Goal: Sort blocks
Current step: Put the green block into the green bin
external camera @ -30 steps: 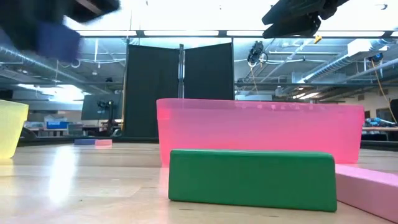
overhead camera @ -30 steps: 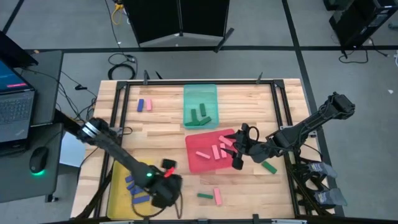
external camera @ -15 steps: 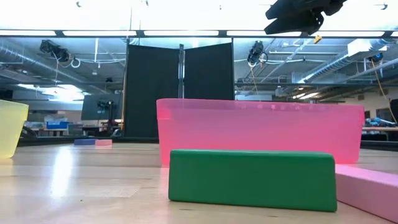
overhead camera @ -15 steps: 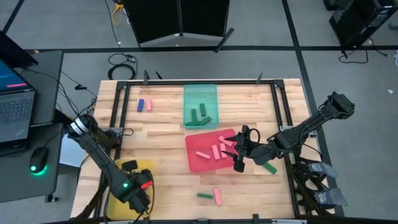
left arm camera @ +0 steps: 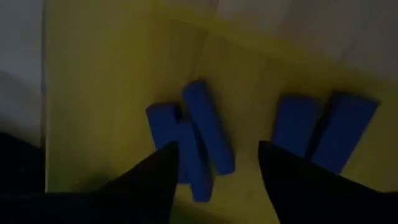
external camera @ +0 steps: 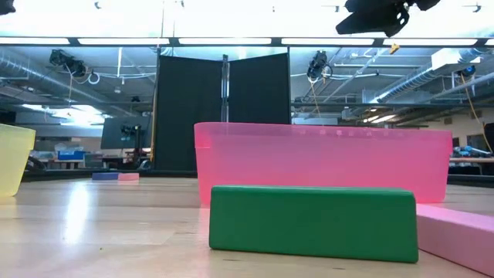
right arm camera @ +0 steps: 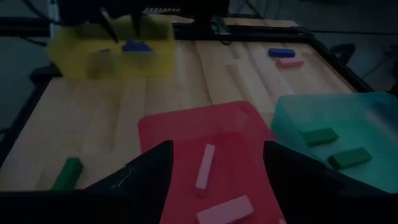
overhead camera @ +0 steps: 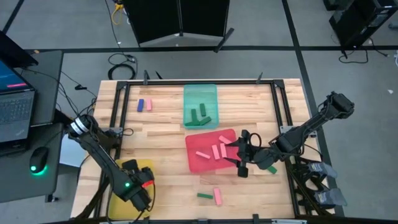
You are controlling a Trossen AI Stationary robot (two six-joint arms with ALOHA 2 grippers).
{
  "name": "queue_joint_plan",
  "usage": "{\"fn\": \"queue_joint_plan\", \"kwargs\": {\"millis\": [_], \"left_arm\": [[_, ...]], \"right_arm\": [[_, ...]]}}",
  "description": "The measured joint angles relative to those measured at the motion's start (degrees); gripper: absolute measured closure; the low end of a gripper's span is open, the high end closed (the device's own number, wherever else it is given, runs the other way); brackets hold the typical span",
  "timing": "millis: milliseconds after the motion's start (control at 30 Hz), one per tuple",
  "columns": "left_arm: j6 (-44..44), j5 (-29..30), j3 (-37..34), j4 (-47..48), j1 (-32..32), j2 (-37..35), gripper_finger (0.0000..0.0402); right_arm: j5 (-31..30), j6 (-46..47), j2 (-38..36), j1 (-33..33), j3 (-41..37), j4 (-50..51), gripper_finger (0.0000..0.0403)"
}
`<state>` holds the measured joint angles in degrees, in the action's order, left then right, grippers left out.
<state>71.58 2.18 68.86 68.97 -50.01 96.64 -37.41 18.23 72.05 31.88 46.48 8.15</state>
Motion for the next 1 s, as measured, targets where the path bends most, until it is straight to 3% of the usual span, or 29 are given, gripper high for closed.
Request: {"fn": "queue_joint_plan", "kwargs": {"millis": [133,300,433,567,767,1000], "left_arm": [[-3.12,7.88,4.29,-0.55,1.09,0.0,0.0158],[-8.65,26.68,10.12,-0.81,3.31,0.0,0.0158],[-13.31,36.01,11.3,-3.89,6.73,0.0,0.0162],[-18.09,42.6,10.96,-11.21,10.57,0.44,0.0163],[-29.32,46.24,7.28,-26.72,16.12,0.87,0.0163],[-37.37,46.03,1.73,-41.55,20.54,0.9,0.0163]], "right_arm": [[2.04,-0.42,0.0,1.82,0.0,0.03,0.0143],[4.26,3.02,0.0,3.93,0.02,4.18,0.0143],[4.33,11.97,0.0,5.4,0.02,15.0,0.0144],[6.86,28.28,0.0,7.58,0.02,30.53,0.0144],[13.71,51.52,0.0,13.6,0.02,49.39,0.0143],[17.16,68.34,-0.02,21.71,-0.46,55.24,0.0141]]}}
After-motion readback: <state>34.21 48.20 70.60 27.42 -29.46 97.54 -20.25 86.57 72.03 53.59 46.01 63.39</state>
